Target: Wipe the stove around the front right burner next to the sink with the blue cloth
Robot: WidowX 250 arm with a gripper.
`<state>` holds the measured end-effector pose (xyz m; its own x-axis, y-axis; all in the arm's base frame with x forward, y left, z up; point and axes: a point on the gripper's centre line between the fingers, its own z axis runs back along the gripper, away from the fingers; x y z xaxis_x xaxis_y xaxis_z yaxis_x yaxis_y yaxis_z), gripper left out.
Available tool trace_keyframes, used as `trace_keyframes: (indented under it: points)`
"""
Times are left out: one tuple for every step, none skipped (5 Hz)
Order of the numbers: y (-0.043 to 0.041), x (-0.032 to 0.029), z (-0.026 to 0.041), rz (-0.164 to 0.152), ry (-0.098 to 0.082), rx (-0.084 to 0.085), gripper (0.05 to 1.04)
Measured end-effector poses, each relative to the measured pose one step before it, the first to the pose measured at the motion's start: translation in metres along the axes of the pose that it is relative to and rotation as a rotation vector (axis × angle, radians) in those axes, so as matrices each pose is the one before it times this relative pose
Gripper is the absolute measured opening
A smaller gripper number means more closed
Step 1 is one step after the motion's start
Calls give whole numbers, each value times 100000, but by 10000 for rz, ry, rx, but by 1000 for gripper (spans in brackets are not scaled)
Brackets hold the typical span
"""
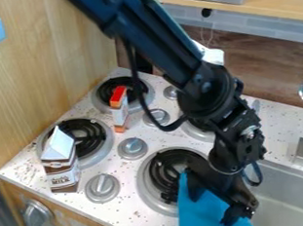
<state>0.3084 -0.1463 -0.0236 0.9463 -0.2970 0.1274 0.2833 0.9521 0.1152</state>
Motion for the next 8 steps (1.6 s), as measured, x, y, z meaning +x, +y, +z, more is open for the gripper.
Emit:
trace_keyframes:
  points:
    - [1703,2645,-265,299,-305,178,1001]
    - [1785,1546,-330,346,-141,284,1001]
    - [1768,1437,-194,360,-225,127,1001]
    - [2271,1989,335,518,-383,31,1001]
    - [425,1742,160,212,-278,13,1001]
    - [-70,-52,-8,71,64,-39,1001]
    - [-112,-1942,-825,-137,478,29,1001]
    - [-1435,-2048,106,-466,251,-65,1001]
